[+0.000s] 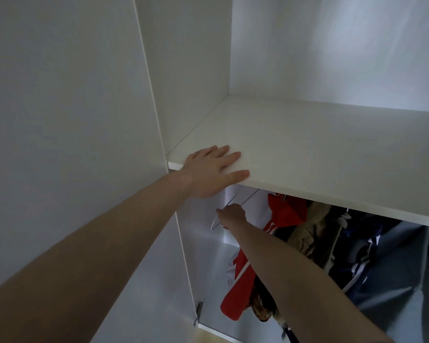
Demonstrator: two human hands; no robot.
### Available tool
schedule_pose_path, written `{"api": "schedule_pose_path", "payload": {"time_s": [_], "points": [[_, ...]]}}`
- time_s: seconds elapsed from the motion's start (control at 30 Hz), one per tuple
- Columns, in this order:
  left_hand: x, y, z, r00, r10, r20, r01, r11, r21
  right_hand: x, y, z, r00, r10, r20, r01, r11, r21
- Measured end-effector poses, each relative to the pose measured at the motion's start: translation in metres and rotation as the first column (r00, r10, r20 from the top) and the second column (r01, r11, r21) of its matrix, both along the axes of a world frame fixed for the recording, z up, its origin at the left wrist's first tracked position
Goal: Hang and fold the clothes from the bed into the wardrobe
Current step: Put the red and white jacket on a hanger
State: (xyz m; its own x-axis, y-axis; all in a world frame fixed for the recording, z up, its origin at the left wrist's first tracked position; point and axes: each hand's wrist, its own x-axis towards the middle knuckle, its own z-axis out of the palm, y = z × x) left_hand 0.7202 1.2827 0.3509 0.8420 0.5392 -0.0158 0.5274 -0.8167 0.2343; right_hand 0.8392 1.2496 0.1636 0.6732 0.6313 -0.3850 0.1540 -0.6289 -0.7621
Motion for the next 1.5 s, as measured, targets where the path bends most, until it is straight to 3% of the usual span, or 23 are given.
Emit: {"api": "schedule_pose_path", "payload": {"time_s": [0.3,0.57,0.87,1.0,1.17,1.3,1.43,1.5], "points": [[0.001,0.002,-0.002,1.000,-0.004,-0.004,0.004,1.000,0.022,-0.009,-0.005,0.006,0.971,-0.115,-0.211,0.150,0.976,0.157],[0.001,0.007,-0.002,1.000,-0.006,-0.022,0.007,0.999,0.036,-0.019,-0.040,0.017,0.970,-0.085,-0.228,0.141,0.959,0.244],[-0.003,0.000,-0.002,1.000,-0.002,0.020,0.000,0.994,0.105,-0.037,-0.127,0.020,0.973,-0.045,-0.228,0.095,0.973,0.210],[-0.005,-0.010,-0.007,0.991,0.038,0.129,-0.056,0.989,0.138,-0.052,-0.187,0.024,0.988,-0.011,-0.152,0.046,0.973,0.226],[-0.003,-0.038,-0.022,0.910,0.105,0.401,-0.201,0.958,0.205,-0.080,-0.266,0.041,0.998,-0.029,-0.058,0.042,0.971,0.236],[-0.001,-0.061,-0.031,0.797,0.051,0.602,-0.216,0.955,0.205,-0.114,-0.329,0.055,0.984,-0.155,-0.094,0.170,0.967,0.190],[-0.002,-0.127,-0.061,0.618,-0.237,0.750,0.089,0.969,0.232,-0.155,-0.391,0.060,0.961,-0.272,0.046,0.264,0.956,0.131],[-0.009,-0.170,-0.077,0.533,-0.286,0.796,0.260,0.951,0.168,-0.181,-0.425,0.059,0.932,-0.325,0.162,0.312,0.945,0.103]]}}
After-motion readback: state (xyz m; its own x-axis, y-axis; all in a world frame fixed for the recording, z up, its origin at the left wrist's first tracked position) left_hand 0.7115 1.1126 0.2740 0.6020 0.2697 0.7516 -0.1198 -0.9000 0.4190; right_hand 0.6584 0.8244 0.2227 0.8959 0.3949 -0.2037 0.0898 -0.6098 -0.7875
